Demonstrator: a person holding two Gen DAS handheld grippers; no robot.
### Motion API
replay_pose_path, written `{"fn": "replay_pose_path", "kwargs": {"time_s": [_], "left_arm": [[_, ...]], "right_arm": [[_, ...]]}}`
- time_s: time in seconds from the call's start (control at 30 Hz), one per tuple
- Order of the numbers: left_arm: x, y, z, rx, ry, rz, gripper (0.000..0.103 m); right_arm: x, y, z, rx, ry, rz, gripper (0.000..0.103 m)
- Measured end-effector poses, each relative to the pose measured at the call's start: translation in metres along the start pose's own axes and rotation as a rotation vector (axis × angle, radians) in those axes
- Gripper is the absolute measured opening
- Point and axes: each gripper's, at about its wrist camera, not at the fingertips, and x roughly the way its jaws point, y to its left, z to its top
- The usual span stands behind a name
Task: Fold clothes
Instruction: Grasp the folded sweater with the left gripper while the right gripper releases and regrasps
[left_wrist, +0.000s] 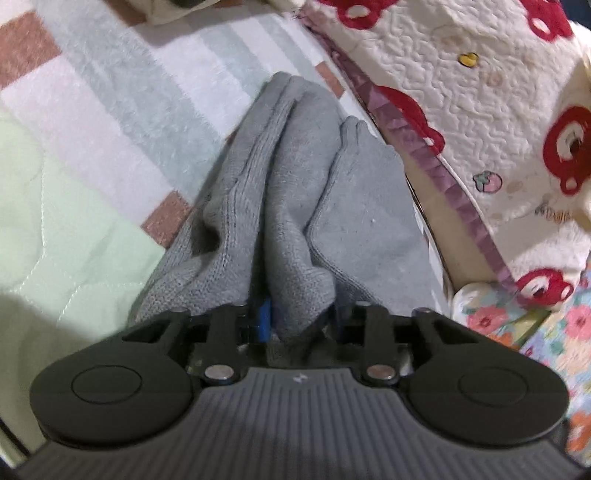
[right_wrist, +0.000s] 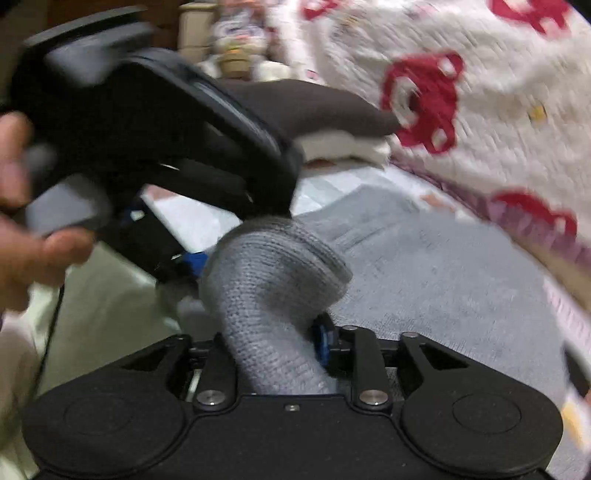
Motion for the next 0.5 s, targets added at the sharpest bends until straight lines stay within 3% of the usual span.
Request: {"fn": "replay_pose_path", "kwargs": {"time_s": [0.1,0.2,0.33,0.5], "left_arm": [[0.005,0.0,-0.003,0.025,-0.004,0.026,0.028],[0.004,-0.002,-0.003,0.035,-0.001,0.035,0.029],[-0.001,-0.006,-0.001,0.038,0.008,0.022,0.032],[-0.004,-0.012,-0.002,0.032,0.016,-0.009,0.042]], "right_arm": [[-0.028,0.014,-0.008,-0.094,-0.011,-0.038,0.054],[-0.065,0.017,-0.021,-0.098,-0.038,-0.156,0.056],[-0.106,-0.012,-0.047,0.081,-0.025,-0.304,0.059],[-0.097,-0.047,-0.082,0.331,0.065,-0.281,0.061]]}}
